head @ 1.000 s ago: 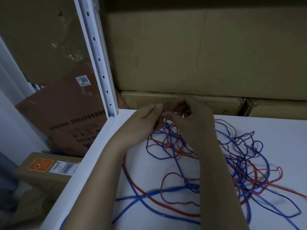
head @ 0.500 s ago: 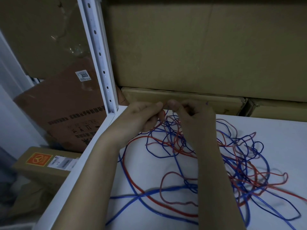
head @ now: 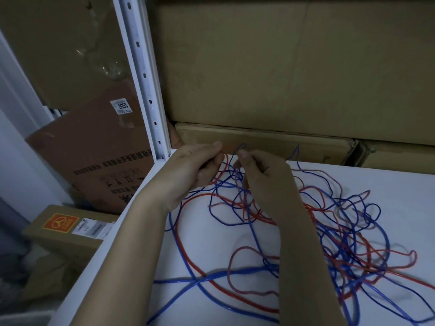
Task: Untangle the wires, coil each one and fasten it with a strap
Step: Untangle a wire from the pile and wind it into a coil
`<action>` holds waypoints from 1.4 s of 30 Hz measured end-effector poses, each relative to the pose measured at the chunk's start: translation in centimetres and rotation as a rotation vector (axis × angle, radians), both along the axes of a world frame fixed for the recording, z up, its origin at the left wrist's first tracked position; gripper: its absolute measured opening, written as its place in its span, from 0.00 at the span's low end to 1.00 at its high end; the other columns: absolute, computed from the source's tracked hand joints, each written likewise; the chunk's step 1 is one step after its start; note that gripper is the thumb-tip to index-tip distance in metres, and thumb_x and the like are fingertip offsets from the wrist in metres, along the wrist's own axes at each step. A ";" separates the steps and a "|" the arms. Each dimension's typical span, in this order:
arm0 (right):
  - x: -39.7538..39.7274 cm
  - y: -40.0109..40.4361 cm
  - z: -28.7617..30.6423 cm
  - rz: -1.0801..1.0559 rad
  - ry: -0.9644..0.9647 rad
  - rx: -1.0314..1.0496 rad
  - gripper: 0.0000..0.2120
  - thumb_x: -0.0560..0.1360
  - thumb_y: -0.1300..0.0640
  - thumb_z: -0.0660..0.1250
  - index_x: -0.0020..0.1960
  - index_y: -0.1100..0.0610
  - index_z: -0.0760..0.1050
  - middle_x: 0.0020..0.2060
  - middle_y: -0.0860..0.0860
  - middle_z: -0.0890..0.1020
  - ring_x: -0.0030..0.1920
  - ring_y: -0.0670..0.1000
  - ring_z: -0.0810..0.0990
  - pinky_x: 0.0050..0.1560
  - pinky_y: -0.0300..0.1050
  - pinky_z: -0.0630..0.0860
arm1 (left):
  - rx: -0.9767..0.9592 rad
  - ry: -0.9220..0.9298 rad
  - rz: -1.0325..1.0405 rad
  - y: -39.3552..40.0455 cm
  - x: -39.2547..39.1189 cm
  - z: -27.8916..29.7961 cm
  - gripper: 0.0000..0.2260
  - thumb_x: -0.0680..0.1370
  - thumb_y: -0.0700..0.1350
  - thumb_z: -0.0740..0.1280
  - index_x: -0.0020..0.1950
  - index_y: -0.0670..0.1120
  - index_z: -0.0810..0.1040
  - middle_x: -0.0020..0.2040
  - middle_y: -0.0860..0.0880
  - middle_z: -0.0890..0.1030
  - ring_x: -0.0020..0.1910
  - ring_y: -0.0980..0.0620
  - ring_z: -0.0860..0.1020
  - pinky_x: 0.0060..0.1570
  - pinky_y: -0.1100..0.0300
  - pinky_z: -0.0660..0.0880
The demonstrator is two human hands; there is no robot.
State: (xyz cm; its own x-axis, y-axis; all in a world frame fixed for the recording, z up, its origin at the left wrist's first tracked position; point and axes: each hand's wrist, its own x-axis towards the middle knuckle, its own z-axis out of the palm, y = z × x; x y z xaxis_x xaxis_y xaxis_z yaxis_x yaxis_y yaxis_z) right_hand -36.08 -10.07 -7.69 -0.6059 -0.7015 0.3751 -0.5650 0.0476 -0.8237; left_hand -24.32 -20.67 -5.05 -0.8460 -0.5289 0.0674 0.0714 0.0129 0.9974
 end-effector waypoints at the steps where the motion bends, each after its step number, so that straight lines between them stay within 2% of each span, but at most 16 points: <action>1: 0.0 0.0 0.0 0.000 -0.003 0.008 0.14 0.81 0.49 0.58 0.39 0.48 0.75 0.29 0.57 0.77 0.29 0.53 0.74 0.34 0.45 0.71 | 0.005 0.003 -0.001 0.1 -0.1 0.0 0.18 0.81 0.45 0.57 0.31 0.45 0.70 0.21 0.53 0.60 0.21 0.58 0.56 0.24 0.63 0.52; 3: -0.1 -0.2 -0.1 0.005 -0.007 0.011 0.14 0.81 0.49 0.58 0.38 0.48 0.75 0.26 0.53 0.75 0.26 0.49 0.71 0.32 0.44 0.69 | 0.000 0.002 0.002 0.2 -0.2 0.2 0.18 0.82 0.45 0.57 0.32 0.44 0.69 0.21 0.54 0.60 0.20 0.58 0.56 0.24 0.63 0.52; 6: -0.3 -0.2 -0.3 -0.003 0.015 0.026 0.15 0.81 0.49 0.58 0.38 0.49 0.76 0.20 0.44 0.71 0.23 0.43 0.69 0.26 0.33 0.62 | -0.037 0.003 0.011 0.3 -0.4 0.1 0.16 0.82 0.44 0.56 0.34 0.42 0.68 0.20 0.55 0.62 0.19 0.59 0.58 0.23 0.64 0.52; 8: -0.4 -0.1 -0.3 -0.022 0.015 0.020 0.15 0.81 0.49 0.58 0.40 0.51 0.77 0.21 0.45 0.71 0.24 0.43 0.69 0.26 0.35 0.63 | -0.042 0.008 0.017 0.5 -0.6 0.1 0.16 0.83 0.44 0.56 0.35 0.42 0.69 0.19 0.56 0.63 0.19 0.60 0.59 0.23 0.65 0.53; 12: 0.3 -0.2 0.2 -0.059 0.043 0.026 0.14 0.82 0.49 0.57 0.43 0.52 0.76 0.27 0.47 0.75 0.30 0.49 0.74 0.34 0.45 0.70 | -0.011 0.043 -0.031 0.6 -0.6 0.3 0.16 0.83 0.44 0.56 0.36 0.43 0.70 0.20 0.54 0.61 0.20 0.58 0.56 0.24 0.62 0.50; 15: 1.1 -0.2 -0.1 -0.086 0.001 0.000 0.15 0.82 0.50 0.56 0.46 0.59 0.74 0.31 0.59 0.77 0.34 0.58 0.76 0.38 0.52 0.72 | -0.006 0.062 -0.029 0.5 -0.7 0.2 0.16 0.83 0.45 0.56 0.36 0.43 0.71 0.21 0.53 0.61 0.20 0.57 0.56 0.22 0.65 0.53; 17: 1.6 0.0 -0.5 -0.089 -0.065 -0.003 0.17 0.82 0.50 0.56 0.44 0.61 0.73 0.31 0.61 0.77 0.33 0.59 0.75 0.38 0.54 0.72 | 0.012 0.059 -0.009 0.7 -0.9 -0.2 0.17 0.83 0.46 0.56 0.36 0.43 0.72 0.20 0.53 0.61 0.20 0.58 0.57 0.21 0.66 0.56; 20: 2.0 0.9 -1.3 -0.150 -0.094 0.017 0.21 0.82 0.49 0.55 0.35 0.58 0.71 0.28 0.58 0.75 0.30 0.54 0.73 0.36 0.51 0.70 | 0.076 0.081 -0.011 1.2 -1.1 -0.6 0.17 0.83 0.45 0.56 0.36 0.43 0.73 0.20 0.53 0.62 0.20 0.58 0.58 0.21 0.66 0.57; 22: 2.7 1.4 -1.8 -0.197 -0.103 0.011 0.19 0.83 0.51 0.55 0.36 0.56 0.72 0.28 0.55 0.75 0.31 0.53 0.72 0.35 0.49 0.68 | 0.170 0.145 -0.072 1.9 -1.4 -0.4 0.16 0.84 0.43 0.54 0.39 0.41 0.73 0.21 0.53 0.65 0.20 0.58 0.60 0.21 0.66 0.59; 25: 4.4 2.2 -2.3 -0.204 0.064 0.164 0.15 0.82 0.54 0.56 0.40 0.57 0.72 0.32 0.55 0.77 0.35 0.57 0.74 0.35 0.50 0.66 | 0.316 0.262 -0.108 3.1 -2.1 0.4 0.15 0.83 0.37 0.51 0.44 0.38 0.75 0.28 0.51 0.78 0.25 0.57 0.73 0.28 0.67 0.71; 27: 5.7 2.9 -2.3 -0.153 0.159 0.192 0.14 0.81 0.55 0.57 0.42 0.61 0.74 0.30 0.54 0.76 0.33 0.55 0.73 0.33 0.49 0.65 | 0.185 0.244 -0.077 3.7 -2.4 0.4 0.15 0.84 0.36 0.49 0.49 0.38 0.75 0.39 0.47 0.83 0.34 0.56 0.80 0.40 0.66 0.77; 30: 6.5 5.0 -1.4 -0.118 0.165 0.083 0.12 0.79 0.58 0.61 0.39 0.61 0.74 0.28 0.55 0.74 0.30 0.50 0.70 0.32 0.48 0.64 | -0.239 0.096 0.017 4.0 -2.2 -0.2 0.15 0.85 0.39 0.49 0.58 0.32 0.71 0.50 0.46 0.81 0.42 0.56 0.80 0.48 0.66 0.76; 33: 5.9 7.0 0.5 -0.131 0.112 -0.026 0.09 0.77 0.60 0.63 0.39 0.55 0.75 0.32 0.54 0.75 0.32 0.46 0.70 0.35 0.44 0.66 | -0.558 -0.033 -0.018 4.4 -1.2 -0.8 0.12 0.85 0.44 0.51 0.55 0.38 0.71 0.42 0.53 0.78 0.38 0.61 0.77 0.43 0.64 0.73; 35: 4.9 7.8 1.9 -0.176 0.203 -0.028 0.06 0.76 0.59 0.66 0.41 0.54 0.79 0.34 0.52 0.75 0.34 0.42 0.69 0.37 0.39 0.66 | -0.670 -0.077 -0.035 4.9 -0.2 -1.0 0.14 0.84 0.47 0.51 0.47 0.45 0.73 0.35 0.53 0.75 0.32 0.62 0.73 0.36 0.64 0.69; 38: 3.5 8.0 3.8 -0.216 0.232 -0.025 0.04 0.75 0.57 0.70 0.42 0.56 0.80 0.34 0.47 0.74 0.34 0.41 0.69 0.37 0.37 0.65 | -0.553 -0.020 -0.082 5.7 1.2 -0.2 0.19 0.84 0.51 0.52 0.38 0.48 0.72 0.25 0.55 0.71 0.24 0.61 0.68 0.27 0.71 0.63; 42: 3.2 7.5 4.6 -0.173 -0.087 -0.224 0.06 0.76 0.59 0.69 0.40 0.54 0.80 0.29 0.40 0.77 0.32 0.40 0.72 0.36 0.33 0.68 | -0.131 0.175 -0.276 6.0 2.6 1.7 0.16 0.85 0.44 0.51 0.42 0.43 0.72 0.24 0.56 0.69 0.23 0.59 0.64 0.25 0.68 0.62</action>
State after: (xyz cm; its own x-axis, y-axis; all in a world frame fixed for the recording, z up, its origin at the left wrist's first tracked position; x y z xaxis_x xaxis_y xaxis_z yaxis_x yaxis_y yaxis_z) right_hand -32.85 -2.54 -3.07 -0.7461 -0.4907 0.4501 -0.4907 -0.0516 -0.8698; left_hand -21.75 -14.65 -3.39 -0.9255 -0.2594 0.2759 0.2594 0.0967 0.9609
